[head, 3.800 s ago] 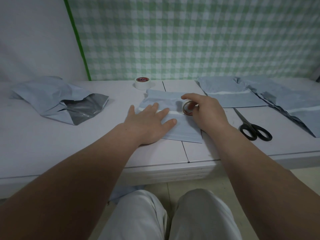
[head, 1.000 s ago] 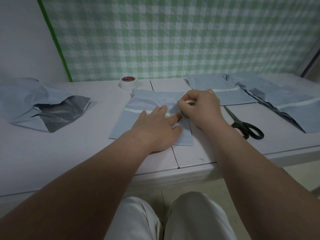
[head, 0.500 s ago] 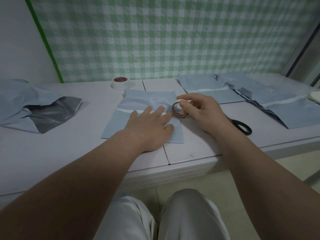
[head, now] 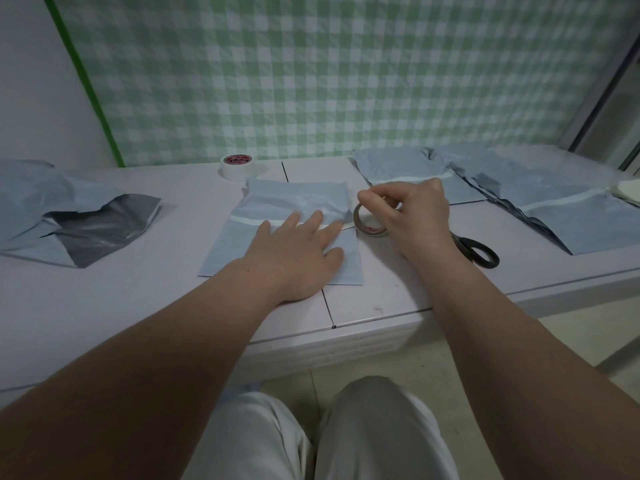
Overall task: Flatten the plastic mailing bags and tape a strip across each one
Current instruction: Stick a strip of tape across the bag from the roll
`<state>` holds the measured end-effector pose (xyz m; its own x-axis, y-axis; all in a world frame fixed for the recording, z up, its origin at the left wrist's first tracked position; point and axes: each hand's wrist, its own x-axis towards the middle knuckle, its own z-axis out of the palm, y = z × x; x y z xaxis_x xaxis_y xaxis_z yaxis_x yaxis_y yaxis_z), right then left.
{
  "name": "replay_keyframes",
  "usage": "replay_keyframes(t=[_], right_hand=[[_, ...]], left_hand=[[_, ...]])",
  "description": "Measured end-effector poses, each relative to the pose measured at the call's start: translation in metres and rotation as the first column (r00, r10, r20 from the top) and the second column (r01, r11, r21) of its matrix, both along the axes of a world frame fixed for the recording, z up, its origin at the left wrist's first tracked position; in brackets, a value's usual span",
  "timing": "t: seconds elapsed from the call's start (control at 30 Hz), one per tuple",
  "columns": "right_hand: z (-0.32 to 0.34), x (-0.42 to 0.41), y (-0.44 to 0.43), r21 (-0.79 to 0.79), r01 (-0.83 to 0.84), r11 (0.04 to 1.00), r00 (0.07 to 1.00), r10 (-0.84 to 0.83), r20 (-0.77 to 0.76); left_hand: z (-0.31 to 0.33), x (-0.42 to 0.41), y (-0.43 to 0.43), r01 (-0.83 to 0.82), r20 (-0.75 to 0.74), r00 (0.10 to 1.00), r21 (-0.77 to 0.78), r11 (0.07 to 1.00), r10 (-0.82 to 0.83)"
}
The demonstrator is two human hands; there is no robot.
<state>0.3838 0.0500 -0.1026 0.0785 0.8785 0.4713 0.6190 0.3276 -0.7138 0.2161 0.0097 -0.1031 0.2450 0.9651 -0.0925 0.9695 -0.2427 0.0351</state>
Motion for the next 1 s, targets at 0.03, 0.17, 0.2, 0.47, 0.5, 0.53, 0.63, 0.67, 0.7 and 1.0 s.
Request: replay_keyframes(t=[0.03,0.17,0.2,0.47,0.5,0.53,0.63,0.67,0.7,1.0], right_hand=[[0.000,0.000,0.000,0.007,0.018,1.000,1.000,-0.018,0.012],[0.000,0.000,0.002,0.039,0.070,0.997,0.993,-0.073,0.089],[0.000,-0.001,0.001,0.050,0.079,0.996,0.988,-0.085,0.127],[-0.002,-0.011,-0.003,0.201,0.079,0.976,0.917,-0.150,0.370],[-0.002,-0.011,-0.003,0.195,0.079,0.978,0.912,-0.149,0.382],[-0.002,-0.011,-0.003,0.189,0.075,0.979,0.908,-0.145,0.393],[-0.002,-0.012,-0.004,0.160,0.060,0.985,0.904,-0.122,0.410],[-0.002,-0.012,-0.004,0.148,0.060,0.987,0.903,-0.117,0.414],[-0.002,-0.013,-0.004,0.139,0.061,0.988,0.898,-0.115,0.425],[-0.004,-0.030,-0.010,0.103,0.168,0.980,0.827,-0.197,0.527]], left_hand=[[0.000,0.000,0.000,-0.001,0.000,1.000,-0.002,1.000,0.001],[0.000,0.001,0.000,-0.002,-0.006,1.000,-0.003,1.000,0.002],[0.001,0.001,0.000,-0.002,-0.009,1.000,-0.003,1.000,0.001],[0.004,0.007,0.001,-0.013,-0.044,0.999,-0.009,1.000,0.013],[0.004,0.008,0.001,-0.021,-0.046,0.999,-0.008,1.000,0.021],[0.004,0.010,0.001,-0.029,-0.050,0.998,-0.009,1.000,0.029],[0.004,0.013,0.000,-0.045,-0.065,0.997,-0.014,0.999,0.044],[0.004,0.013,0.000,-0.048,-0.072,0.996,-0.010,0.999,0.047],[0.005,0.014,0.000,-0.048,-0.078,0.996,-0.003,0.999,0.048],[0.002,0.015,-0.002,-0.041,-0.050,0.998,0.025,0.999,0.042]])
